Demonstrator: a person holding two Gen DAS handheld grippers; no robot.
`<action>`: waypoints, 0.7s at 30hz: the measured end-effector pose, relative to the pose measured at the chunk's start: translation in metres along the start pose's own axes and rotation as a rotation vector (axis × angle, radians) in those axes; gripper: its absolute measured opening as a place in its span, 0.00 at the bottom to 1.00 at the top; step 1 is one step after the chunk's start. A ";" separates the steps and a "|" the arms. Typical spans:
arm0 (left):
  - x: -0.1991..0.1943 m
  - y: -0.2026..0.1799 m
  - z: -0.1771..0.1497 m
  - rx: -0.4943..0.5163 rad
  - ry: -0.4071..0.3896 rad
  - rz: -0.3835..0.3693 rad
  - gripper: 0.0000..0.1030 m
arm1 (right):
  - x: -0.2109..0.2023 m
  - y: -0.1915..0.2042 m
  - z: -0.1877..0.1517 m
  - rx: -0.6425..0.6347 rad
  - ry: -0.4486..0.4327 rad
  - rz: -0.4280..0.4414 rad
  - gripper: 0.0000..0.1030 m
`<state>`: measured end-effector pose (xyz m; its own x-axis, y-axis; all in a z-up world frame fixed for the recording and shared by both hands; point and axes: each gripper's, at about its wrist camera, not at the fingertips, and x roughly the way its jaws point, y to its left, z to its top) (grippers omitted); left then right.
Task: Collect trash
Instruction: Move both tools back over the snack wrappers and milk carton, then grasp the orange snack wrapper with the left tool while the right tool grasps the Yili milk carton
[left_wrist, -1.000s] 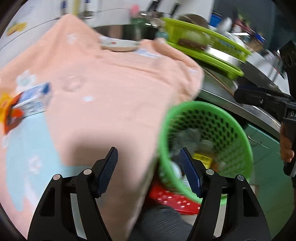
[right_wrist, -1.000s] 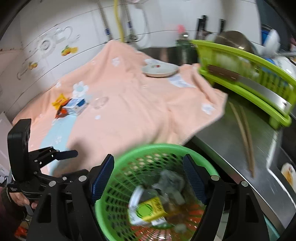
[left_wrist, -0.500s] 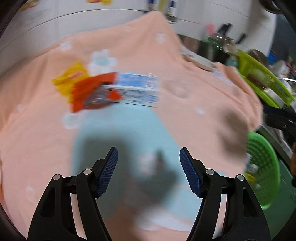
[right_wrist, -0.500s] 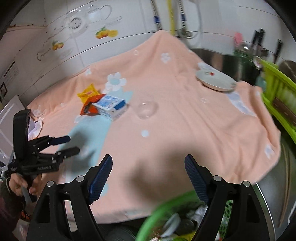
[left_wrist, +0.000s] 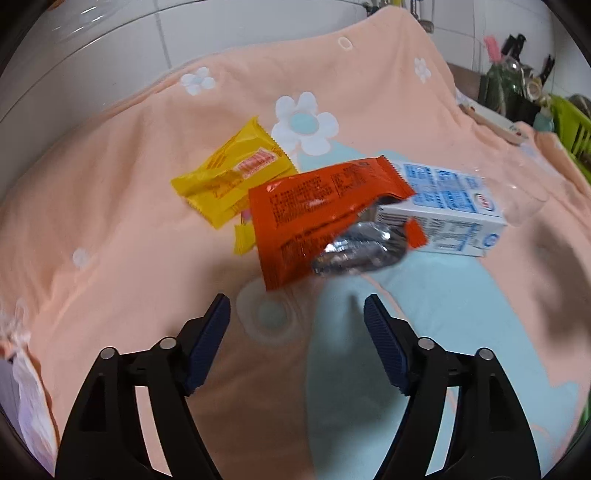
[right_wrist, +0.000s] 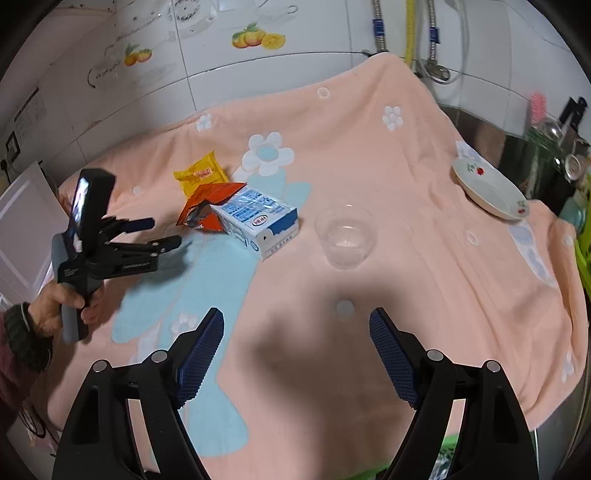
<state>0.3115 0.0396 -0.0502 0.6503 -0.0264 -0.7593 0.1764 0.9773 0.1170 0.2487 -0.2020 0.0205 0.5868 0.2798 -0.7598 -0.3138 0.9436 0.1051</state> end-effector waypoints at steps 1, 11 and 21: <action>0.005 -0.001 0.002 0.019 0.000 0.005 0.79 | 0.004 0.001 0.003 -0.007 0.004 0.001 0.78; 0.026 -0.006 0.016 0.111 -0.026 -0.030 0.51 | 0.041 0.013 0.030 -0.097 0.044 -0.001 0.79; 0.016 0.000 0.015 0.108 -0.087 -0.081 0.18 | 0.066 0.024 0.057 -0.132 0.063 0.038 0.79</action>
<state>0.3331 0.0356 -0.0524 0.6915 -0.1271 -0.7111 0.3060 0.9432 0.1290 0.3220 -0.1513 0.0095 0.5264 0.2991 -0.7959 -0.4329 0.8999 0.0519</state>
